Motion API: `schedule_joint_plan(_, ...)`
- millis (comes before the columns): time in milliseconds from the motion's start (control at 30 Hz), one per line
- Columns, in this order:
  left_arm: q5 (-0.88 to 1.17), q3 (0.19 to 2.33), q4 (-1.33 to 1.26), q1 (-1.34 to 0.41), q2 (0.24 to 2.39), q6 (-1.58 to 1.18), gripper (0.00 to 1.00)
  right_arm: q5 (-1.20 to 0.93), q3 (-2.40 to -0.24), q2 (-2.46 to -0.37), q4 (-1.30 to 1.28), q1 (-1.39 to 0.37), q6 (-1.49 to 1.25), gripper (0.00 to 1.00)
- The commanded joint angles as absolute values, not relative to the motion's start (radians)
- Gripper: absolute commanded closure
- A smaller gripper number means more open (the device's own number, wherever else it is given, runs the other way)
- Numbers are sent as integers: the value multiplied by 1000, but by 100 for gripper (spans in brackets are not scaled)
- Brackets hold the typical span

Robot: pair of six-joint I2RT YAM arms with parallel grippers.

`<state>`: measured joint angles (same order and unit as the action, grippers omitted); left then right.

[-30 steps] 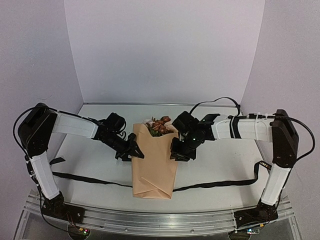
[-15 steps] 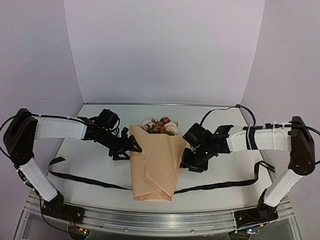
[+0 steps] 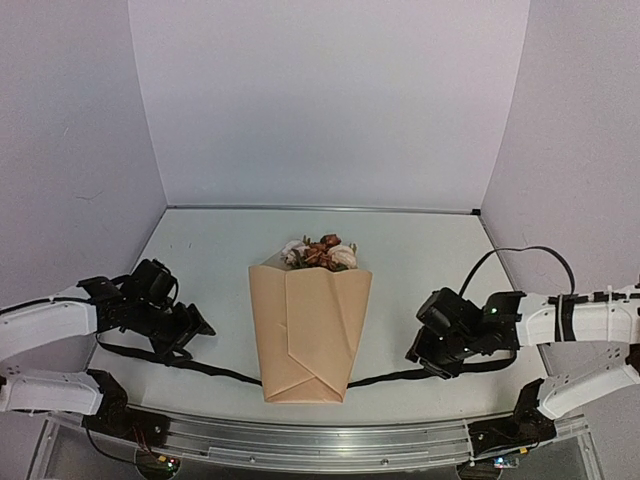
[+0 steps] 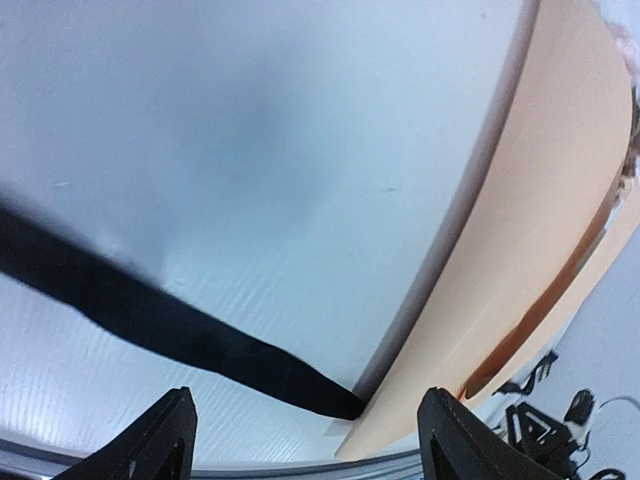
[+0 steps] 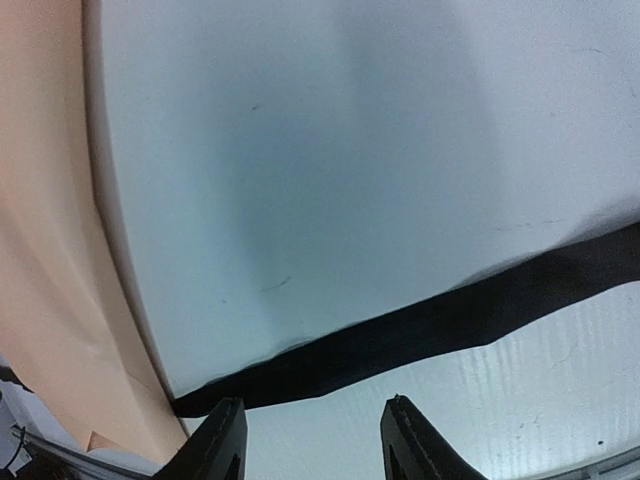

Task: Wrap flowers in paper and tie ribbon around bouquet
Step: Place the right side of the ribbon on the ribbon, then pick up the ribbon at the center of the board.

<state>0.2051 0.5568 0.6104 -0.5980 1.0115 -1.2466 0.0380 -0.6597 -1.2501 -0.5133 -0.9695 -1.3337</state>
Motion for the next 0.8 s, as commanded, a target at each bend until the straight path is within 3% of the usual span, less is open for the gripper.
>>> schedule_joint_plan(0, 49, 484, 773, -595, 833, -1505, 21, 125, -583, -1173, -518, -971, -1487, 49)
schedule_joint_plan(100, 19, 440, 767, -589, 788, -1549, 22, 155, -560, -1159, -527, -972, -1517, 47)
schedule_joint_plan(367, 16, 427, 707, -499, 923, -1485, 22, 161, -490, -1160, -523, -918, -1572, 40)
schedule_joint_plan(767, -23, 430, 640, -435, 1098, -1489, 33, 128, -403, -1145, -521, -741, -1508, 38)
